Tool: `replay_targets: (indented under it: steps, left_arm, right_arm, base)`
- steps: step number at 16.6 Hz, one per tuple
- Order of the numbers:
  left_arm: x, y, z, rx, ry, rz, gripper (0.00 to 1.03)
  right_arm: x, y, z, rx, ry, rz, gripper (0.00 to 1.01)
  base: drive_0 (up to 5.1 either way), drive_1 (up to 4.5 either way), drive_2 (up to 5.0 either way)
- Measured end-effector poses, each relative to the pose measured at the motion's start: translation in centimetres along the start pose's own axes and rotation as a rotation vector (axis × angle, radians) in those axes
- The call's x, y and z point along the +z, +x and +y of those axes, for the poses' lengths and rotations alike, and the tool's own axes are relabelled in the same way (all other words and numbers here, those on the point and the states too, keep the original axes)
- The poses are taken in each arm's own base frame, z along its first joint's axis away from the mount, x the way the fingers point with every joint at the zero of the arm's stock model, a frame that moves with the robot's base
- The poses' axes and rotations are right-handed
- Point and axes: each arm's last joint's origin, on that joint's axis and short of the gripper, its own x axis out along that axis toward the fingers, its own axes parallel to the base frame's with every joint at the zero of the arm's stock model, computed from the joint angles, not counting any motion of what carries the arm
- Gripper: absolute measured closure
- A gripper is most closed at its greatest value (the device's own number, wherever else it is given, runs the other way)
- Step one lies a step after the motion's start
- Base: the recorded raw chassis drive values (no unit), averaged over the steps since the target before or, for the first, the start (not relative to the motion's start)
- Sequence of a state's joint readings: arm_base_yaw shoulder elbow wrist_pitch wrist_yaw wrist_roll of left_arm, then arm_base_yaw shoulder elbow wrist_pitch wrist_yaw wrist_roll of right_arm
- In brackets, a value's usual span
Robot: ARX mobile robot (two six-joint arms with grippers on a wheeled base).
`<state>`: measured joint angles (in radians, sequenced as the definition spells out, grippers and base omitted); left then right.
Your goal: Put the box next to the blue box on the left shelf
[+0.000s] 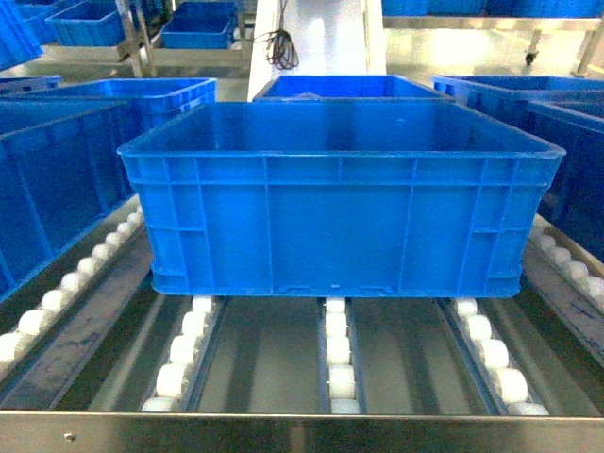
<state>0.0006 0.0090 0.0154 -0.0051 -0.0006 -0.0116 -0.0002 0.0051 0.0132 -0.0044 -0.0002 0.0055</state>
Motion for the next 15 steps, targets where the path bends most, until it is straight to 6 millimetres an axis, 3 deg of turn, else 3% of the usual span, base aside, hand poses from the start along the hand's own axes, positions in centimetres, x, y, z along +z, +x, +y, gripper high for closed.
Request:
replay_targets:
  steps: [15]
  left_arm:
    - [0.00, 0.00, 0.00, 0.000, 0.000, 0.000, 0.05]
  right_arm:
    - [0.00, 0.00, 0.00, 0.000, 0.000, 0.000, 0.03]
  base:
    - [0.0, 0.00, 0.0]
